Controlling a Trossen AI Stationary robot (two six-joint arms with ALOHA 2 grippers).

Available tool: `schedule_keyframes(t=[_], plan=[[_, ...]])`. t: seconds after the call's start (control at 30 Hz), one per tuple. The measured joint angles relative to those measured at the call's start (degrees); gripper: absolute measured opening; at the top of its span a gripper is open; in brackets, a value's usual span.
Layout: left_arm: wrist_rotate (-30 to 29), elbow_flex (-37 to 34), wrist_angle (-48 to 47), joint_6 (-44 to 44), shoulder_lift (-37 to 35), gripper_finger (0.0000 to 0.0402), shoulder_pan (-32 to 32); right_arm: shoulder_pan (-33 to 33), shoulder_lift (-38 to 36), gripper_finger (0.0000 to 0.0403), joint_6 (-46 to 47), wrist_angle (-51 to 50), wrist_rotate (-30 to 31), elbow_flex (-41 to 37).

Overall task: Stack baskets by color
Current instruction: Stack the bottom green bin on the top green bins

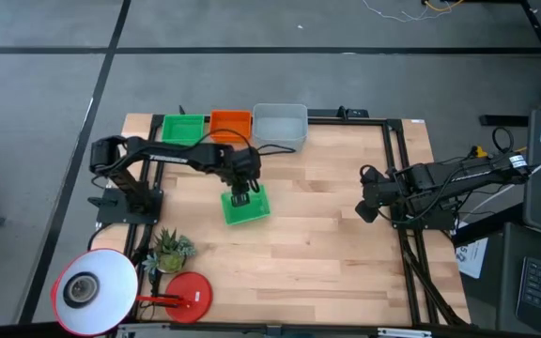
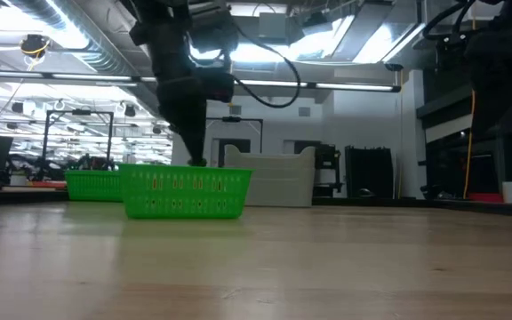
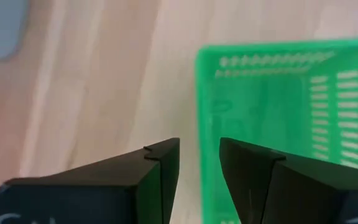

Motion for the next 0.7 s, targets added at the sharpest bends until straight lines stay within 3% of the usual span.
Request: schedule_keyframes(t=[0.3, 0.7], plan=[[-0.07, 0.0, 0.93, 0.13, 1.0, 0.0107, -1.12, 0.0, 0.01, 0.0044, -0.01, -0.04, -0.44, 0.0], [-1.31, -0.02, 1.32, 0.95, 9.77, 0.0106, -1.13, 0.0, 0.14, 0.0044, -0.19, -0.06, -0.55, 0.0]])
